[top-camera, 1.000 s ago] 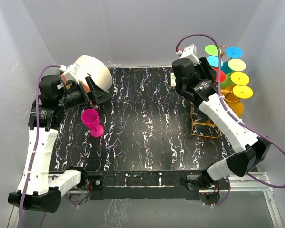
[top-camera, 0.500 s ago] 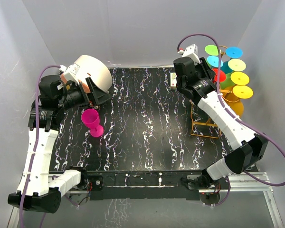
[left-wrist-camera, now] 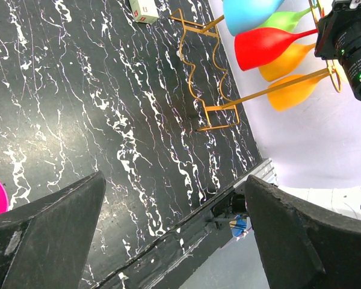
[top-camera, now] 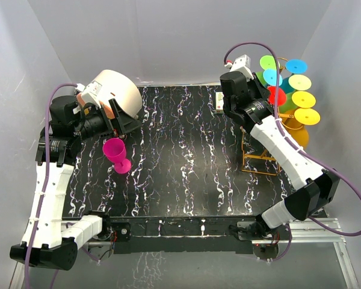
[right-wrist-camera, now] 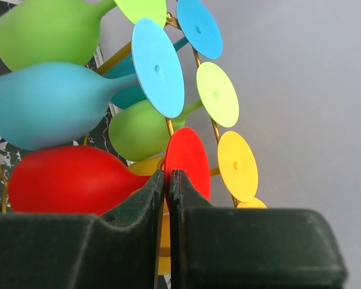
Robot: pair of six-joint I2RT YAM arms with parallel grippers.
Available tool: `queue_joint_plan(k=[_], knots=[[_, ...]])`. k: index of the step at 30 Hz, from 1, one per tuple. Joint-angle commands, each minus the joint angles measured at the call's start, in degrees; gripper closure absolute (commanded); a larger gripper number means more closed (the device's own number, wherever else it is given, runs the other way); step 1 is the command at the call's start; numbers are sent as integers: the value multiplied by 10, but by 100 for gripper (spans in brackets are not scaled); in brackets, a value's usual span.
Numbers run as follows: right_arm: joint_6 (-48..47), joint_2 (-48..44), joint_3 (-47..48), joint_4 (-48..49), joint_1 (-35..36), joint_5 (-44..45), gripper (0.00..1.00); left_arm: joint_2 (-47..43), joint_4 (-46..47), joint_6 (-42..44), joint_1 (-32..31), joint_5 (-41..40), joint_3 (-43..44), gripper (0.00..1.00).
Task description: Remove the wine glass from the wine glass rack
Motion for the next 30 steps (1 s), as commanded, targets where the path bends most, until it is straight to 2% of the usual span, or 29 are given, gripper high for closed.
queue_joint_plan(k=[1,15,30], knots=[[-7,-16,8,29,2,12,99,-13,-3,5,2,10,-4,1],[-64,-38,2,53,33,3,100,-14,3,-6,3,8,-14,1],[-53,-57,32,44,56,-20,100,-19,12,-23,3,13,-28,1]])
